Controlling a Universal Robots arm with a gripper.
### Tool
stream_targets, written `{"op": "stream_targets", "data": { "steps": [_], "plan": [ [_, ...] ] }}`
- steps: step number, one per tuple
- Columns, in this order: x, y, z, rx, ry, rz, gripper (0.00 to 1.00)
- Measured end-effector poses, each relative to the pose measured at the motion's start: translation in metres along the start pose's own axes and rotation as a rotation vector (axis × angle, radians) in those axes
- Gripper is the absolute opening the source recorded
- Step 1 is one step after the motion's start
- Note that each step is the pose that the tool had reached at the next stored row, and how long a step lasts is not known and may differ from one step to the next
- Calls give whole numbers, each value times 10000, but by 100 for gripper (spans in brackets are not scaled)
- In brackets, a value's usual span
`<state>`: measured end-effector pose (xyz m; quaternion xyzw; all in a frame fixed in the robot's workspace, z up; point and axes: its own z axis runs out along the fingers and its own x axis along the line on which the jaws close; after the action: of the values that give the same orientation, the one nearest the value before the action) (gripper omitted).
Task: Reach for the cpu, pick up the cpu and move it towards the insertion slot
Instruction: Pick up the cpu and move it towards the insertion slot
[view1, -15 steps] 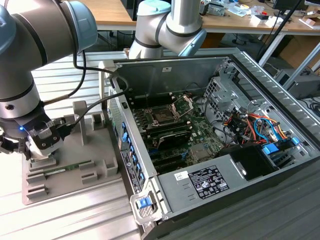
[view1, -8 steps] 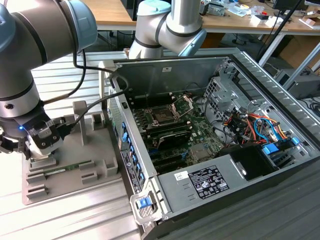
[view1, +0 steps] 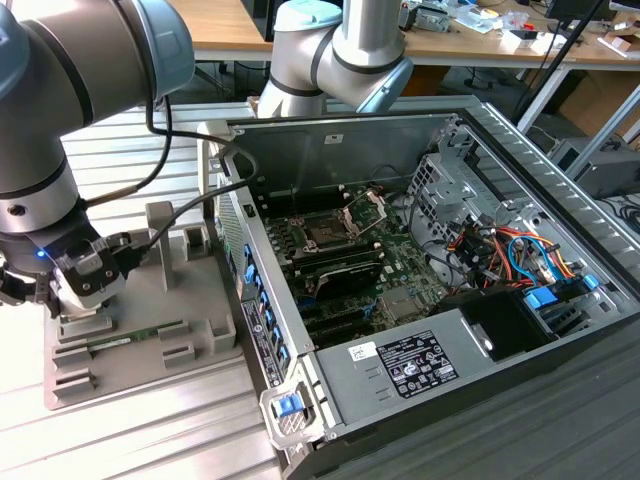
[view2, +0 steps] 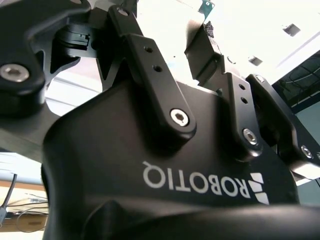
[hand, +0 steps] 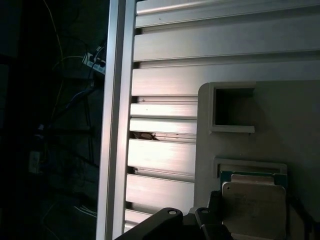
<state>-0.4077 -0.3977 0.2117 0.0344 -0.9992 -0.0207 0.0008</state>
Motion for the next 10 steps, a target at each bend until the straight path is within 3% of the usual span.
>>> {"op": "stream_targets", "data": {
  "steps": [10],
  "plan": [
    [0,2,-40,0,1,0,55]
  ]
}}
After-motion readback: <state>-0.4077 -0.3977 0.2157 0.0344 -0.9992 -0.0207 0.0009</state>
